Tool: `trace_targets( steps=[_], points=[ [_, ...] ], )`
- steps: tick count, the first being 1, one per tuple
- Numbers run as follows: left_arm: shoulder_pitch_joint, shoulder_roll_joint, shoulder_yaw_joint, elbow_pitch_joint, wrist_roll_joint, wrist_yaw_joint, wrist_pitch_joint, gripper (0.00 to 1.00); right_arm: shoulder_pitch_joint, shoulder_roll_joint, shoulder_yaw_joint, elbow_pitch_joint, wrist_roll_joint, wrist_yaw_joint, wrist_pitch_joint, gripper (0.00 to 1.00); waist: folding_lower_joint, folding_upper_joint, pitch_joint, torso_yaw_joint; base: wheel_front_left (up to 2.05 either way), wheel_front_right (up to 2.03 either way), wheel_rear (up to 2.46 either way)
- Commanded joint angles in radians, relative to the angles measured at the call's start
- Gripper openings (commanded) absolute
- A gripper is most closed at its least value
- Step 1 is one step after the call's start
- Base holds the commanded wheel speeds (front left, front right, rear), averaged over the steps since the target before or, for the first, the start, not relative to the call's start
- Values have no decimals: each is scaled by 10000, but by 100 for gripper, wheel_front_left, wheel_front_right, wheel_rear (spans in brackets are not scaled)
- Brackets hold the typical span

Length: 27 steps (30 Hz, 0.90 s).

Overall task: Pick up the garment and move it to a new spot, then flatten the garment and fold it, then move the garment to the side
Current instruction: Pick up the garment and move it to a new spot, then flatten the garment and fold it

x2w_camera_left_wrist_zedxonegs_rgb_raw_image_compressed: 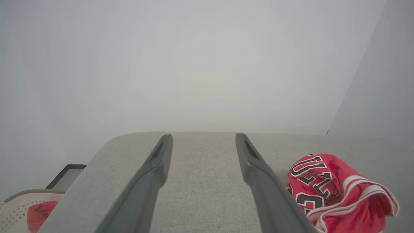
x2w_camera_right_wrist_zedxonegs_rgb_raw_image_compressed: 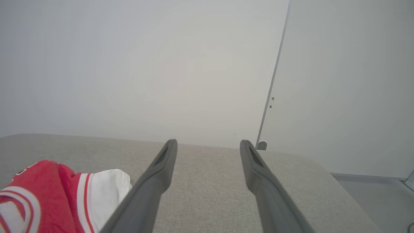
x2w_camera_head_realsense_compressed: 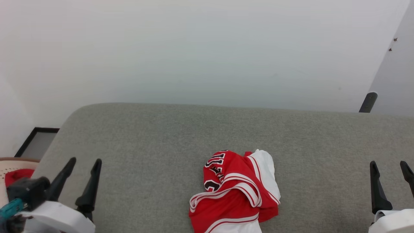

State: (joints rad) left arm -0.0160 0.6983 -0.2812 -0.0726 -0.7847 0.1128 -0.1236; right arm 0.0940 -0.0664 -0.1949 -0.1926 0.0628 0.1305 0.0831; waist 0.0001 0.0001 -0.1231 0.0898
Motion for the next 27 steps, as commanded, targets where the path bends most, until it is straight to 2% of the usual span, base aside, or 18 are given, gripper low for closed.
trace_targets(
  steps=[1, 9, 14, 23, 27],
  points=[
    [119, 43, 64, 65, -1, -69, -90, 100, 118, -24, -32, -48, 33, 5, -22, 100, -1, -1, -9, 54, 0, 0, 0],
    [65, 59, 150, 86, -128, -96, -187, 100, 182, 24, 19, -194, 26, 5, 118, 100, -1, -1, 55, 114, 0, 0, 0],
    [-209, 59, 151, 71, -75, 73, -45, 100, 35, -56, 174, -167, 169, 5, 312, 100, -1, -1, 168, 292, 0, 0, 0],
    [-698, -129, 196, 146, -75, 405, 81, 100, -499, -445, 334, -24, 624, 5, 1312, 100, -1, -1, 531, 1222, 0, 0, 0],
    [-1042, -385, -32, 261, 82, 537, 138, 100, -912, -605, 308, 179, 844, 5, 2229, 100, -1, -1, 795, 1785, 0, 0, 0]
  ],
)
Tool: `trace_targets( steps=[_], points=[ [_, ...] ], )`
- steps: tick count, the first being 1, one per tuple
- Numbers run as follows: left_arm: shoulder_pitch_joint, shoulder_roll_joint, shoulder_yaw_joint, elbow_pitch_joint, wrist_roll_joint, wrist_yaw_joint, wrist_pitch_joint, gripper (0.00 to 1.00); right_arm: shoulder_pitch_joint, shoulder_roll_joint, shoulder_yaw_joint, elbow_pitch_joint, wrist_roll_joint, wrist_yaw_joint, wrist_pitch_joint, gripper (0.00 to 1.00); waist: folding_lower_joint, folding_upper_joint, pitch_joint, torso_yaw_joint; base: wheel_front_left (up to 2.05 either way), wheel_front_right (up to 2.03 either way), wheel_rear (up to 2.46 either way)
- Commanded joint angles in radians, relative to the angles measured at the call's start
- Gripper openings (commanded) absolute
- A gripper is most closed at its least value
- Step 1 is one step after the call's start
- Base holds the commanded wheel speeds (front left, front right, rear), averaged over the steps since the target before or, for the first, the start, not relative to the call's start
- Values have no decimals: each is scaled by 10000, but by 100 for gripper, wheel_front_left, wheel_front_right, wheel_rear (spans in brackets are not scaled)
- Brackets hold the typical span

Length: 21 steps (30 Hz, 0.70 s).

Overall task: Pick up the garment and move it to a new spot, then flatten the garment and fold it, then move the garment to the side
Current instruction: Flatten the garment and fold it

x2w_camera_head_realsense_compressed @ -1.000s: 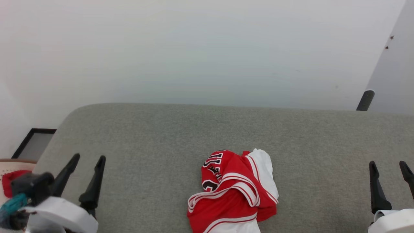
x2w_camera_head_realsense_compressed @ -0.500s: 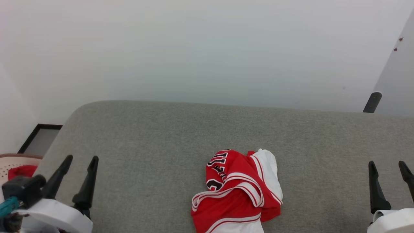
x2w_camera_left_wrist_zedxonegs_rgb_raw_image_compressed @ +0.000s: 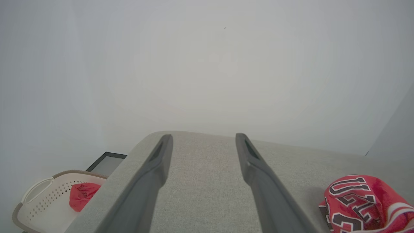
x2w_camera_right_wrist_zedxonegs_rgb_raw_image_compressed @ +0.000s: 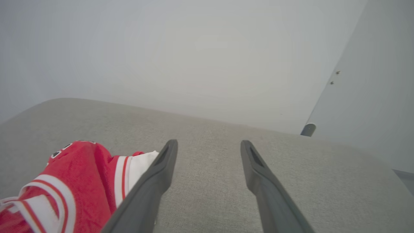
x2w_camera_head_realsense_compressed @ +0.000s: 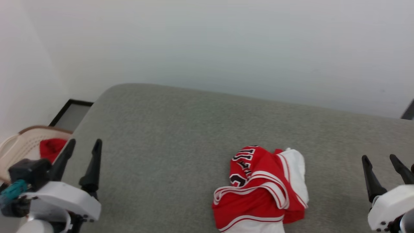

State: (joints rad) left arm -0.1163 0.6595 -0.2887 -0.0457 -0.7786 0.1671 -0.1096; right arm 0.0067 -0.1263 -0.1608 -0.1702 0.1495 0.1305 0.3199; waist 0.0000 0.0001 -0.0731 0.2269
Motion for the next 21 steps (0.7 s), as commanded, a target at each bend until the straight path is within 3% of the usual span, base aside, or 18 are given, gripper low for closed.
trace_targets(
  steps=[1, 11, 21],
  points=[
    [-102, -69, -41, 18, 90, 11, -23, 100, -171, -80, -56, 50, 50, 5, 110, 100, 0, -1, 358, 531, 0, 0, 0],
    [-858, -841, -448, 348, 338, 139, -409, 100, -1438, -635, 236, 642, 593, 5, 2682, 100, 0, -1, 1658, 1323, 0, 0, 0],
    [-1749, -1467, -872, 808, 517, -106, -662, 100, -1943, -1023, 719, 1448, 1226, 5, 4704, 100, 0, -1, 2571, 1832, 0, 0, 0]
  ],
)
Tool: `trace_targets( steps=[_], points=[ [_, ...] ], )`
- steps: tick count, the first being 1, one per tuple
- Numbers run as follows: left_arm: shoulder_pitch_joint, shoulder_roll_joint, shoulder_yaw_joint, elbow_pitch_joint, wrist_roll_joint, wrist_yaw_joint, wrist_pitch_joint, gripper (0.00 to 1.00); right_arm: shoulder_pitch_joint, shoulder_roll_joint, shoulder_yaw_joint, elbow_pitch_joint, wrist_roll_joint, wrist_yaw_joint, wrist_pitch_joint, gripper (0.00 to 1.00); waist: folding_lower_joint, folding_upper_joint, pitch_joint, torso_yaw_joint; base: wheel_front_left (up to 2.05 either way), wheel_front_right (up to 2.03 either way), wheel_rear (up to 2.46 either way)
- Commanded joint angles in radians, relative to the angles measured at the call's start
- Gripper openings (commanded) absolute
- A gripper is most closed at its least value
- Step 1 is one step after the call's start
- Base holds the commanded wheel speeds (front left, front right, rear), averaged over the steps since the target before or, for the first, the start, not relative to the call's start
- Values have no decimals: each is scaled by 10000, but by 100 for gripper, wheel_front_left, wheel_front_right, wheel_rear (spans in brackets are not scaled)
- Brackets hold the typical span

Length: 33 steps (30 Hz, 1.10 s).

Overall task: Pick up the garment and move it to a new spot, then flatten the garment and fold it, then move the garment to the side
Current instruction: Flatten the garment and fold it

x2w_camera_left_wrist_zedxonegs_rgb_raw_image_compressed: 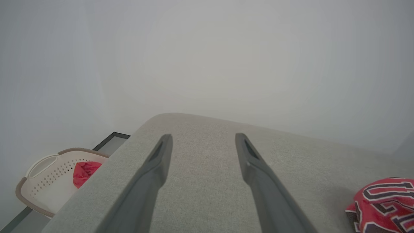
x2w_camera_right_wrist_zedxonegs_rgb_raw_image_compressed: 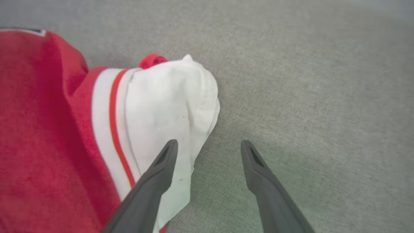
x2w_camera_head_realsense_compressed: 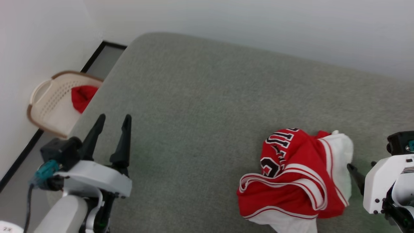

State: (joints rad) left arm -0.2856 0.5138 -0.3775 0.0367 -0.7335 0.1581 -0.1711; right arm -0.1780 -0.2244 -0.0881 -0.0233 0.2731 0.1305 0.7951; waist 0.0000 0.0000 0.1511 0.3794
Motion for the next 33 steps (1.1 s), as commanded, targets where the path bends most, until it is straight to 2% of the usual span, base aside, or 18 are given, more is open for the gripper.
trace_targets(
  steps=[1, 12, 14, 22, 33],
  points=[
    [-143, -61, -25, 27, 73, -51, -53, 100, -115, -73, 14, 49, 38, 4, 70, 100, 0, 0, 393, 345, 0, 0, 0],
    [-650, -398, -211, 570, 41, -236, -208, 100, -358, -92, 101, 865, -80, 5, 206, 100, 0, 0, 705, 508, 0, 0, 0],
    [-682, -442, -191, 626, -20, -251, -234, 100, -391, -161, 208, 977, -21, 5, 84, 0, 0, 0, 678, 495, 0, 0, 0],
    [-549, -268, -123, 760, -82, -195, -192, 100, -806, -315, 214, 963, 68, 5, -475, 0, 0, 0, 320, 241, 0, 0, 0],
    [-145, 76, 20, 479, -189, 4, -50, 100, -1060, -518, -64, 238, 192, 5, -318, 0, 0, 0, -477, -515, 0, 0, 0]
  ],
)
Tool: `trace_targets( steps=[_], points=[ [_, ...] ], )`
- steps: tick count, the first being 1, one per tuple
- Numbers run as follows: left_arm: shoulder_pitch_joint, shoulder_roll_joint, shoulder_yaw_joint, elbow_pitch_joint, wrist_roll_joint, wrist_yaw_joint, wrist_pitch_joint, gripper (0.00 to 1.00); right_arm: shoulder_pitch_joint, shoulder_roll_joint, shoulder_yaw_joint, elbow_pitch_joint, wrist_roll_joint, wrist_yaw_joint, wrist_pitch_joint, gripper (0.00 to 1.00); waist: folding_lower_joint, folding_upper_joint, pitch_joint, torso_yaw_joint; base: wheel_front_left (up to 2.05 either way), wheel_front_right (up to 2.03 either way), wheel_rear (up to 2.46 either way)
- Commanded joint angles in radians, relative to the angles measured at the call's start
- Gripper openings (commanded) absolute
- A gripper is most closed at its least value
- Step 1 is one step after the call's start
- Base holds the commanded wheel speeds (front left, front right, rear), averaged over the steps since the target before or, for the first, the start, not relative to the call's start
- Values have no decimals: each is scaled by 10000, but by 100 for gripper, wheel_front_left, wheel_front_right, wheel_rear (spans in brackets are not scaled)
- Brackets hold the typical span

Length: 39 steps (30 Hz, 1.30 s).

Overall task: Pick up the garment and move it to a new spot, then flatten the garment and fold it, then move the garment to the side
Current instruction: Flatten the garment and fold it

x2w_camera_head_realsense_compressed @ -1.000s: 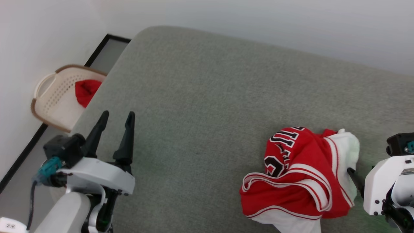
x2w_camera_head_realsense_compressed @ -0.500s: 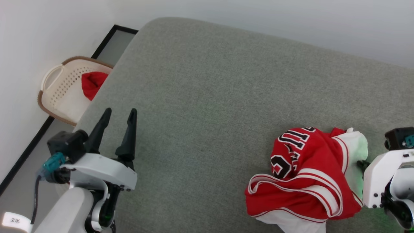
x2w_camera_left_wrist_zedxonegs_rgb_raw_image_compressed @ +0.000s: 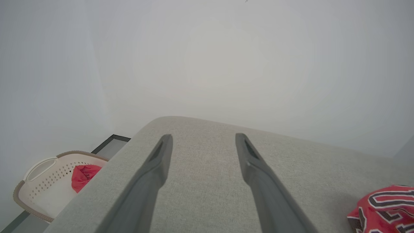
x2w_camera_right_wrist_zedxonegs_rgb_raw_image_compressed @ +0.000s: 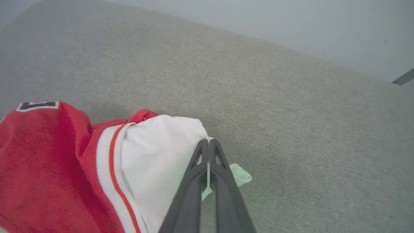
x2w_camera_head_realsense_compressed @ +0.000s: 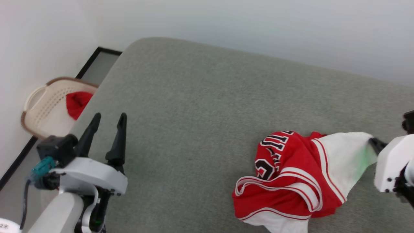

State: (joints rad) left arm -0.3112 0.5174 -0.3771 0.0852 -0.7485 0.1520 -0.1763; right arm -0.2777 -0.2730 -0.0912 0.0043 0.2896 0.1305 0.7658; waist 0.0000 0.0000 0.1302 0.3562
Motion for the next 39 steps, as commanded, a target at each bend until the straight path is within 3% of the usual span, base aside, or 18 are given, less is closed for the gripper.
trace_targets(
  steps=[1, 16, 27, 28, 29, 30, 31, 32, 39],
  points=[
    [164, 78, 32, -43, -43, 85, 25, 100, -45, -94, -137, -81, 16, 5, -27, 0, 0, 0, -336, -378, 0, 0, 0],
    [840, 440, 175, -715, -152, 444, 159, 100, 1075, -751, -2342, -541, -334, 4, -146, 0, 0, 0, -756, -1366, 0, 0, 0],
    [731, 403, 9, -855, -175, 406, 316, 100, 1639, -331, -3360, 643, -762, 5, -745, 0, 0, 0, -635, -1646, 0, 0, 0],
    [712, 402, -5, -846, -184, 390, 337, 100, 1603, -313, -3376, 806, -849, 5, -862, 7, 0, 0, -625, -1659, 0, 0, 0],
    [700, 386, -15, -843, -212, 363, 336, 100, 1557, -256, -3382, 977, -897, 5, -966, 29, 0, 0, -617, -1679, 0, 0, 0],
    [689, 372, -20, -837, -214, 351, 344, 100, 1501, -177, -3423, 1187, -957, 4, -1052, 44, 0, 0, -619, -1700, 0, 0, 0],
    [676, 374, -17, -829, -239, 335, 349, 100, 1458, -160, -3421, 1374, -1033, 5, -1135, 80, 0, 0, -627, -1716, 0, 0, 0],
    [660, 377, -28, -826, -256, 306, 368, 100, 1414, -153, -3372, 1520, -1075, 5, -1225, 100, 0, 0, -635, -1734, 0, 0, 0],
    [553, 548, -154, -937, -475, 30, 765, 100, 930, -104, -2993, 1954, -1132, 5, -1694, 100, 0, 0, -787, -1923, 0, 0, 0]
  ],
)
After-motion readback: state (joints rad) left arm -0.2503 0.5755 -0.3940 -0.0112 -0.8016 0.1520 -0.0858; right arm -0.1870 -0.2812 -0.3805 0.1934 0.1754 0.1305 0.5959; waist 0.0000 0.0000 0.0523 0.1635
